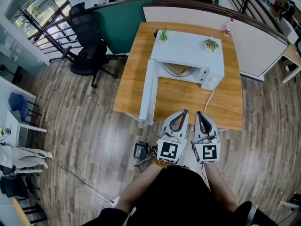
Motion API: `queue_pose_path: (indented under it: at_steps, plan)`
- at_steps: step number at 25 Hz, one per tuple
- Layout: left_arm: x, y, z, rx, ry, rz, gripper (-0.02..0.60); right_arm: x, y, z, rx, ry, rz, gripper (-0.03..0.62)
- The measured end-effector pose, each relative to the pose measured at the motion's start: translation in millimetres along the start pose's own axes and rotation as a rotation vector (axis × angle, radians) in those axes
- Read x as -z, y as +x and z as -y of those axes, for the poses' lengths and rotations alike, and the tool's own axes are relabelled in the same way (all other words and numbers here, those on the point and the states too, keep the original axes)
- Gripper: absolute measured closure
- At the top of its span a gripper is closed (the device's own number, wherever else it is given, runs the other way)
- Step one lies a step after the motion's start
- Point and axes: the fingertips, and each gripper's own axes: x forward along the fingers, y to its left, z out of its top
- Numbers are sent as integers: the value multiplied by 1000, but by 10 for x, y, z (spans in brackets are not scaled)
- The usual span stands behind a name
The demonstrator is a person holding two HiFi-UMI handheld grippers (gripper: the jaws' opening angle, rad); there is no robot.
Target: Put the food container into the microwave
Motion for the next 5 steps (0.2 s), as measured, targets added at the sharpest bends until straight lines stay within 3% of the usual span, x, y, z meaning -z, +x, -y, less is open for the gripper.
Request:
queue_pose_path:
  at_steps: [5]
  plan:
    - [69,-32,-84,-14,5,-23,555,127,88,1,-6,9,-59,589]
